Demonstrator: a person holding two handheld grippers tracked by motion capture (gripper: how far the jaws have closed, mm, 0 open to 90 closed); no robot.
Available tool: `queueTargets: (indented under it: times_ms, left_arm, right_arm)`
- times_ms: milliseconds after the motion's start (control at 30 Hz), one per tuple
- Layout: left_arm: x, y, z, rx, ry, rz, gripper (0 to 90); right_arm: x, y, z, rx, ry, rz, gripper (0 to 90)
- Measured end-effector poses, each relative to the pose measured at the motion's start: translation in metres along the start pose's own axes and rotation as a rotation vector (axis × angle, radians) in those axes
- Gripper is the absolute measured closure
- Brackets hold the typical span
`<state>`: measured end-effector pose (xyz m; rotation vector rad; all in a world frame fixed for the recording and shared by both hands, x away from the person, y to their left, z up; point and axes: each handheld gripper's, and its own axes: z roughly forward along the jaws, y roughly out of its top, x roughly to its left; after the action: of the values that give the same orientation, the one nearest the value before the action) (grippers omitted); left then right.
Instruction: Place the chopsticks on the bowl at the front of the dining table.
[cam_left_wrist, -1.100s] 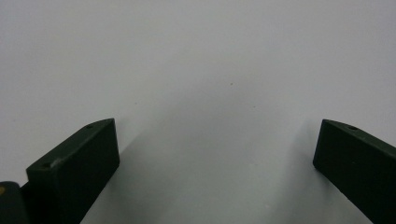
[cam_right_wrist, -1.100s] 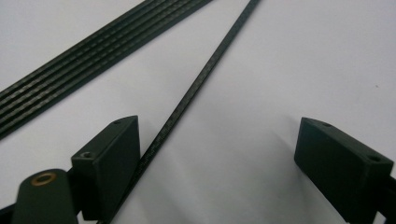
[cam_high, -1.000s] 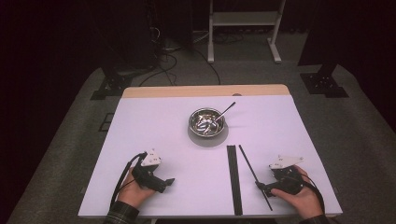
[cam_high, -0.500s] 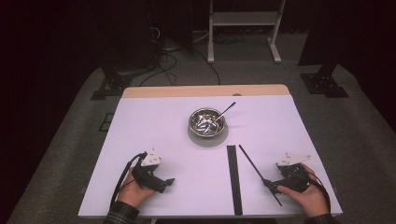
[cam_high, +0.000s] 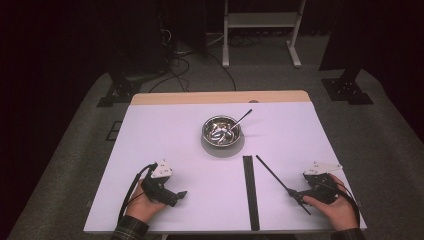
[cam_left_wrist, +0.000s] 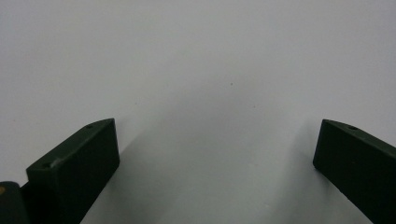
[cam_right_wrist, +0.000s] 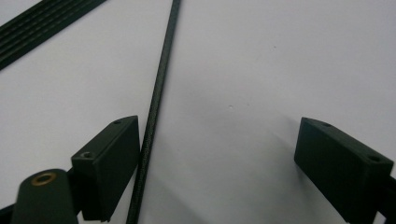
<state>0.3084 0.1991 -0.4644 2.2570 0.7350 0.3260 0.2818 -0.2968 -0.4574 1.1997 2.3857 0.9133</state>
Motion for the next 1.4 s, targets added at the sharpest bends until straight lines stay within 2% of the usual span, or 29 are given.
queueTargets:
  times_ms: [300, 533, 1000, 1400]
  left_arm:
    - [0.0, 0.0, 0.0, 0.0, 0.001, 0.0, 0.0]
    - [0.0, 0.0, 0.0, 0.0, 0.0, -0.001, 0.0]
    - [0.0, 0.0, 0.0, 0.0, 0.0, -0.001, 0.0]
    - [0.0, 0.0, 0.0, 0.0, 0.0, -0.001, 0.0]
  right_arm:
    - [-0.012, -0.005, -0.005, -0.005, -0.018, 0.025, 12.8]
    - [-0.013, -0.004, -0.006, -0.016, -0.001, 0.04, 12.8]
    - [-0.007, 0.015, 0.0, -0.06, 0.027, 0.029, 12.8]
    - [0.002, 0.032, 0.019, -0.061, 0.044, 0.005, 12.8]
